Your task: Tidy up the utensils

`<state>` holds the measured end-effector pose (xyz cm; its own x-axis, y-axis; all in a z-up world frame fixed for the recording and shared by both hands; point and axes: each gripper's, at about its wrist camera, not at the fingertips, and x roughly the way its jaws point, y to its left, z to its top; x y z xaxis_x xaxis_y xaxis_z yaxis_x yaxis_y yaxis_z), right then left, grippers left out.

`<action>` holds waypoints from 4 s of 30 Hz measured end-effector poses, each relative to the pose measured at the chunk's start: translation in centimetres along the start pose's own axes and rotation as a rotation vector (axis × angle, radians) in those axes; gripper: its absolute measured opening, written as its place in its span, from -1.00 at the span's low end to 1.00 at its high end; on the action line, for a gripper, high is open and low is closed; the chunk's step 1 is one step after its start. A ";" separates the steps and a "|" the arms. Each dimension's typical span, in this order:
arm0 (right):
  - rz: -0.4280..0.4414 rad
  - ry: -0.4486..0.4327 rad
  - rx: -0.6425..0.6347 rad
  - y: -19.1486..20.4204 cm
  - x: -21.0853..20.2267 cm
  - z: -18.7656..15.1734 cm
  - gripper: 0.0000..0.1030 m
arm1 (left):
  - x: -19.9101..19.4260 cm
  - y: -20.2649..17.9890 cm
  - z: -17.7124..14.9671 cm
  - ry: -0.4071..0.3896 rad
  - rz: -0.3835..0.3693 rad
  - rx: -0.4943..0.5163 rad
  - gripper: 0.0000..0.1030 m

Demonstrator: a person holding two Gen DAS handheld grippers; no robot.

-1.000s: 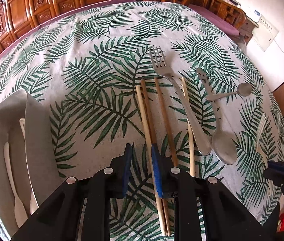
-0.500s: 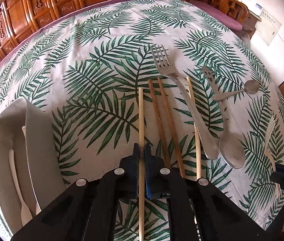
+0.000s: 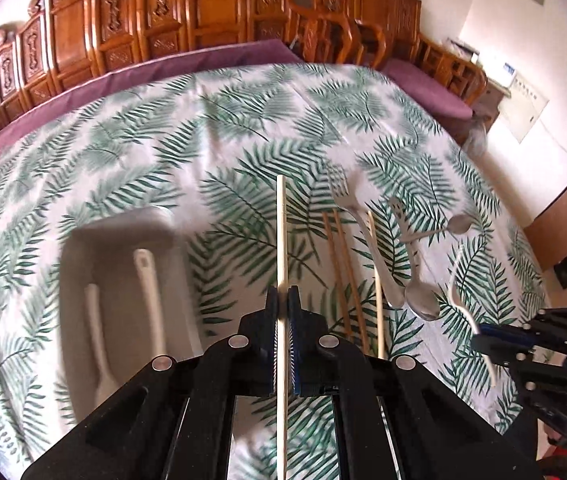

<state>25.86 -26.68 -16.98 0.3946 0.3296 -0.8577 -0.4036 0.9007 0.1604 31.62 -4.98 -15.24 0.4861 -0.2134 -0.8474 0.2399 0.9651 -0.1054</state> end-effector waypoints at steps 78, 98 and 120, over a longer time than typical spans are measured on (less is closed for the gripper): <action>0.002 0.007 -0.021 9.6 4.2 5.6 -0.77 | -9.3 11.2 -5.5 -0.185 0.033 -0.068 -0.38; -0.168 0.057 0.052 -7.0 4.8 3.8 -0.42 | -4.1 1.1 -3.8 -0.096 -0.060 0.045 -0.15; -0.136 0.218 -0.073 -12.7 8.6 6.4 -0.35 | -1.9 -2.5 -3.5 -0.028 -0.081 0.107 -0.15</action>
<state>39.62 -33.45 -23.25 0.2651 0.1307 -0.9553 -0.4209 0.9071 0.0073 27.15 -6.50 -15.16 0.4844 -0.2956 -0.8234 0.3672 0.9230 -0.1153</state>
